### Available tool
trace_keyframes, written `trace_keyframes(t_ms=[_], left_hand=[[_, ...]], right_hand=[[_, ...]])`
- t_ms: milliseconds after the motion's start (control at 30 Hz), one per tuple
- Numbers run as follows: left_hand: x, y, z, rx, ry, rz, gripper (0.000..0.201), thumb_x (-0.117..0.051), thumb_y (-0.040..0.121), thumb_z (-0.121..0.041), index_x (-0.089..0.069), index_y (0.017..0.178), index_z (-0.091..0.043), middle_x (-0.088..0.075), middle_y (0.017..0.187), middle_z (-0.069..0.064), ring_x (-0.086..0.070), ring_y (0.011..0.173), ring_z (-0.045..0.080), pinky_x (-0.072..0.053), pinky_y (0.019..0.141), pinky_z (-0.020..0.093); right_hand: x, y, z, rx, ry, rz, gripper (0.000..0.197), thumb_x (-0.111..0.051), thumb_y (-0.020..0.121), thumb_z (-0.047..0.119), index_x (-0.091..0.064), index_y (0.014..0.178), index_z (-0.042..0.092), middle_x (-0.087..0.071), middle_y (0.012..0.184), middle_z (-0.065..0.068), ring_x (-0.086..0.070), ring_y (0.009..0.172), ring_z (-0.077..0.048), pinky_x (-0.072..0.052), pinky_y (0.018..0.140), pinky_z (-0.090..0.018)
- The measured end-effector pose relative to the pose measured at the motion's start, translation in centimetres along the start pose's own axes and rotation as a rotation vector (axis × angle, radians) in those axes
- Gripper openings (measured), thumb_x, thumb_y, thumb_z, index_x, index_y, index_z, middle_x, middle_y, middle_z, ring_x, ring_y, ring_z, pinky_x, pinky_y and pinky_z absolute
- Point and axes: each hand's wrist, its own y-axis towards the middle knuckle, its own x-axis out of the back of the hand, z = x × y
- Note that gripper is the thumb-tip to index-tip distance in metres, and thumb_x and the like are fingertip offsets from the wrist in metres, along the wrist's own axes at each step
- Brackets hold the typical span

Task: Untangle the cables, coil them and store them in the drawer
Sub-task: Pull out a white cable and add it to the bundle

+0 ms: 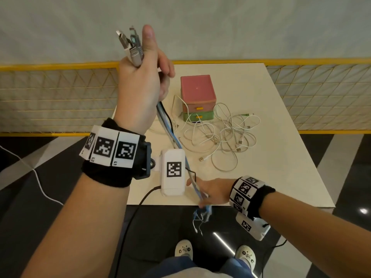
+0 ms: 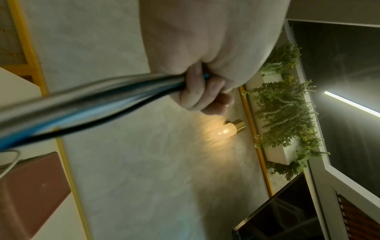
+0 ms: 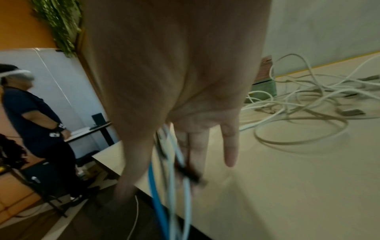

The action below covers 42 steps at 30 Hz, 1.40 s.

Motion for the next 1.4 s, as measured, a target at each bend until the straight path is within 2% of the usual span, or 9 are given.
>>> trace_keyframes(t_ms=[100, 233, 333, 533, 833, 967, 1100, 1300, 1400], left_hand=[[0.5, -0.1, 1.0, 0.125, 0.1, 0.095, 0.056, -0.044, 0.102, -0.043, -0.049, 0.05, -0.021, -0.036, 0.042, -0.005, -0.024, 0.035, 0.009, -0.016, 0.037, 0.021], [1.1, -1.1, 4.2, 0.312, 0.217, 0.165, 0.054, -0.059, 0.094, -0.044, -0.038, 0.047, -0.027, -0.027, 0.044, -0.011, -0.02, 0.039, 0.009, -0.015, 0.04, 0.023], [1.2, -1.9, 6.8, 0.389, 0.268, 0.177, 0.057, -0.056, 0.095, -0.046, -0.031, 0.047, -0.028, -0.024, 0.043, -0.01, -0.02, 0.039, 0.011, -0.018, 0.042, 0.024], [1.3, -2.0, 10.0, 0.409, 0.248, 0.099, 0.065, -0.049, 0.099, -0.046, -0.043, 0.039, -0.02, -0.044, 0.046, 0.0, -0.044, 0.045, 0.013, -0.039, 0.055, 0.025], [1.1, -1.3, 9.9, 0.46, 0.153, -0.09, 0.057, -0.049, 0.096, -0.051, -0.029, 0.051, -0.021, -0.026, 0.041, -0.009, -0.023, 0.035, 0.008, -0.019, 0.038, 0.018], [1.7, -1.1, 10.8, 0.422, 0.085, -0.188, 0.053, -0.048, 0.098, -0.047, -0.04, 0.054, -0.018, -0.029, 0.04, -0.01, -0.025, 0.035, 0.007, -0.019, 0.036, 0.019], [2.2, -1.5, 12.0, 0.392, 0.041, -0.182, 0.047, -0.041, 0.102, -0.045, -0.071, 0.083, -0.014, -0.027, 0.043, -0.01, -0.02, 0.034, 0.005, -0.016, 0.036, 0.018], [-1.0, -3.3, 12.2, 0.456, 0.167, 0.134, 0.044, -0.05, 0.097, -0.049, -0.067, 0.079, -0.012, -0.032, 0.043, -0.011, -0.027, 0.037, 0.007, -0.023, 0.04, 0.02], [-1.7, -3.2, 11.5, 0.356, 0.213, 0.107, 0.036, -0.055, 0.096, -0.041, -0.069, 0.082, -0.011, -0.033, 0.04, -0.011, -0.03, 0.035, 0.006, -0.027, 0.041, 0.019]], right_hand=[[1.1, -0.1, 0.5, -0.041, -0.205, 0.143, 0.106, -0.076, 0.074, 0.007, -0.004, 0.15, 0.027, -0.034, 0.142, -0.008, -0.045, 0.125, -0.031, -0.041, 0.104, -0.043], [3.5, 1.7, -1.7, -0.078, -0.191, -0.213, 0.051, -0.056, 0.084, 0.0, -0.048, 0.13, 0.02, -0.045, 0.131, -0.006, -0.052, 0.119, -0.028, -0.045, 0.098, -0.04], [5.1, 3.0, -3.0, -0.167, -0.159, -0.537, 0.039, -0.049, 0.086, -0.002, -0.057, 0.119, 0.017, -0.051, 0.124, -0.003, -0.055, 0.112, -0.026, -0.045, 0.094, -0.036], [4.9, 5.4, -5.7, -0.291, -0.235, -0.463, 0.041, -0.049, 0.086, -0.004, -0.053, 0.123, 0.013, -0.048, 0.127, -0.007, -0.046, 0.121, -0.026, -0.043, 0.096, -0.036], [3.5, 6.4, -7.6, -0.208, -0.349, -0.541, 0.026, -0.047, 0.091, 0.003, -0.058, 0.113, 0.01, -0.052, 0.118, -0.011, -0.047, 0.113, -0.028, -0.04, 0.093, -0.032], [3.7, 5.0, -6.7, -0.161, -0.027, -0.762, 0.014, -0.046, 0.095, 0.013, -0.053, 0.108, 0.015, -0.058, 0.108, -0.007, -0.058, 0.095, -0.026, -0.046, 0.08, -0.035], [6.0, 1.2, -2.8, 0.059, 0.58, -1.016, 0.003, -0.051, 0.096, 0.015, -0.054, 0.095, 0.015, -0.063, 0.078, -0.002, -0.065, 0.072, -0.015, -0.053, 0.064, -0.029], [7.8, -2.8, 2.3, 0.276, 0.861, -0.99, 0.012, -0.055, 0.094, 0.015, -0.057, 0.082, 0.013, -0.062, 0.066, -0.001, -0.066, 0.06, -0.014, -0.05, 0.043, -0.027], [7.9, -3.3, 2.7, 0.296, 0.78, -0.916, 0.019, -0.051, 0.096, 0.016, -0.058, 0.079, 0.013, -0.06, 0.062, 0.001, -0.063, 0.06, -0.014, -0.052, 0.045, -0.028]])
